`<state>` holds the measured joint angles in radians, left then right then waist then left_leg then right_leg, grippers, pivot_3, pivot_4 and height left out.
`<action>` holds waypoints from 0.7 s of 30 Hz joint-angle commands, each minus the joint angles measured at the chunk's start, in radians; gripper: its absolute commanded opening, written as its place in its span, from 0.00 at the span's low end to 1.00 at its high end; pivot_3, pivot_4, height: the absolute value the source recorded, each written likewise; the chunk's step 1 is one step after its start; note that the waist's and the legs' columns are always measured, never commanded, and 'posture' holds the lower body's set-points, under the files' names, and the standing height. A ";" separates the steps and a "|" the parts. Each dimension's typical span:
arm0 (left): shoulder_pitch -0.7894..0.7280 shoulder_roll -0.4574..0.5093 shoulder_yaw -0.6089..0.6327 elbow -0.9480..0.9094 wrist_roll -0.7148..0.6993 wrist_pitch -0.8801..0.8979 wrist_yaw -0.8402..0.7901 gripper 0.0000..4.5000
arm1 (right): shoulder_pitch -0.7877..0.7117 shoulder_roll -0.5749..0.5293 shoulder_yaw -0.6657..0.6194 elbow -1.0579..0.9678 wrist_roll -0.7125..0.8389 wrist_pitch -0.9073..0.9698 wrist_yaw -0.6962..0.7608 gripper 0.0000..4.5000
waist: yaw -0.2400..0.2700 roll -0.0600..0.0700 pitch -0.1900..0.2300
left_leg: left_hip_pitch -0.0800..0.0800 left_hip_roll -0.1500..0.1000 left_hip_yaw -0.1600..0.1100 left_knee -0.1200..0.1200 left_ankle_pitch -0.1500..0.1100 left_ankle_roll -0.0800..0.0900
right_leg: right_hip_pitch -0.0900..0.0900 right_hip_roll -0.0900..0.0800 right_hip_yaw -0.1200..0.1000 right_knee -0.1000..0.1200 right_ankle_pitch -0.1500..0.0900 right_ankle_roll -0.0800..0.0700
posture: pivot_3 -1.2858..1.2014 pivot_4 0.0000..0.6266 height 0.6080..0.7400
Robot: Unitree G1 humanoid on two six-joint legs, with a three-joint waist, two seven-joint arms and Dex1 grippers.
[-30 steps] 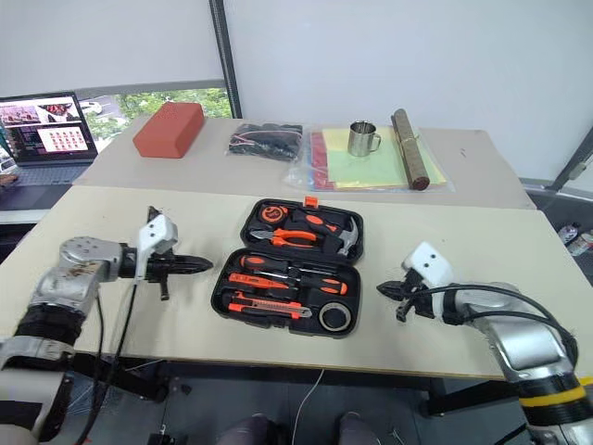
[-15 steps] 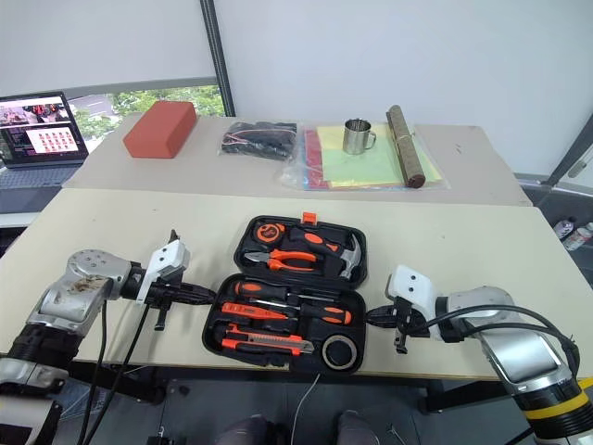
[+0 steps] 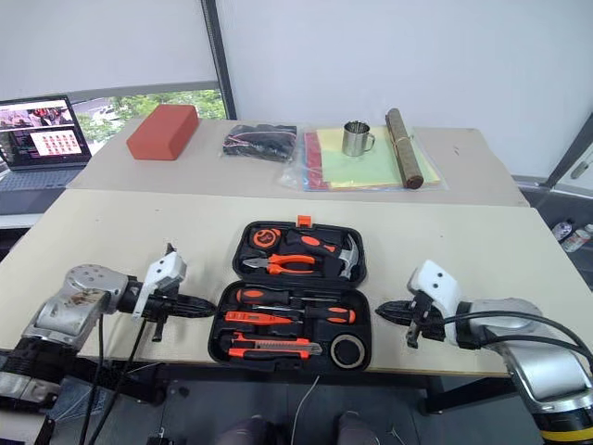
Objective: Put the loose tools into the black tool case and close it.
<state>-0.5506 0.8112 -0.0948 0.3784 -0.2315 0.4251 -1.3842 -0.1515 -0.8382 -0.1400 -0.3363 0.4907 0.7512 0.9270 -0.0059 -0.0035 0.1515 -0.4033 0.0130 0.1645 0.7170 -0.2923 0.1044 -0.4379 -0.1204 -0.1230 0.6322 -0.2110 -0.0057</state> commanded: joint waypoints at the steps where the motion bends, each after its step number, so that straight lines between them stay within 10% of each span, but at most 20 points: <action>1: -0.175 -0.030 0.068 0.128 -0.035 0.169 0.097 0.51 | -0.147 0.066 -0.086 0.030 0.123 0.176 -0.116 0.48 | -0.001 0.000 0.000 | 0.000 0.000 0.000 0.000 0.000 0.000 | 0.000 0.000 0.000 0.000 0.000 0.000 | 0.52 0.24 0.97; 7: -0.393 -0.175 0.117 0.362 -0.034 0.361 0.306 0.99 | -0.362 0.156 -0.004 0.201 0.065 0.274 -0.268 0.87 | 0.001 0.000 0.000 | -0.001 -0.001 0.000 0.002 0.001 0.001 | 0.000 0.007 0.001 0.002 0.001 0.000 | 0.52 0.24 0.97; 15: -0.446 -0.290 0.065 0.435 -0.006 0.373 0.336 1.00 | -0.482 0.242 0.105 0.396 -0.033 0.273 -0.352 0.82 | -0.014 0.000 0.000 | -0.002 -0.003 0.002 -0.004 0.001 0.001 | -0.003 0.009 0.000 0.008 -0.001 0.002 | 0.52 0.24 0.97; 21: -0.427 -0.303 0.065 0.440 0.004 0.377 0.341 0.59 | -0.495 0.292 0.110 0.413 -0.045 0.288 -0.376 0.43 | -0.017 0.000 0.000 | -0.001 -0.004 0.003 -0.003 0.001 0.000 | -0.002 0.008 0.000 0.009 -0.002 0.002 | 0.52 0.24 0.97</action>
<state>-0.9802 0.5036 -0.0237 0.8244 -0.2356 0.8070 -1.0397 -0.6341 -0.5500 -0.0211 0.0890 0.4484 1.0341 0.5594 -0.0233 -0.0039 0.1517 -0.4039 0.0090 0.1673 0.7140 -0.2906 0.1042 -0.4398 -0.1124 -0.1225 0.6411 -0.2127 -0.0035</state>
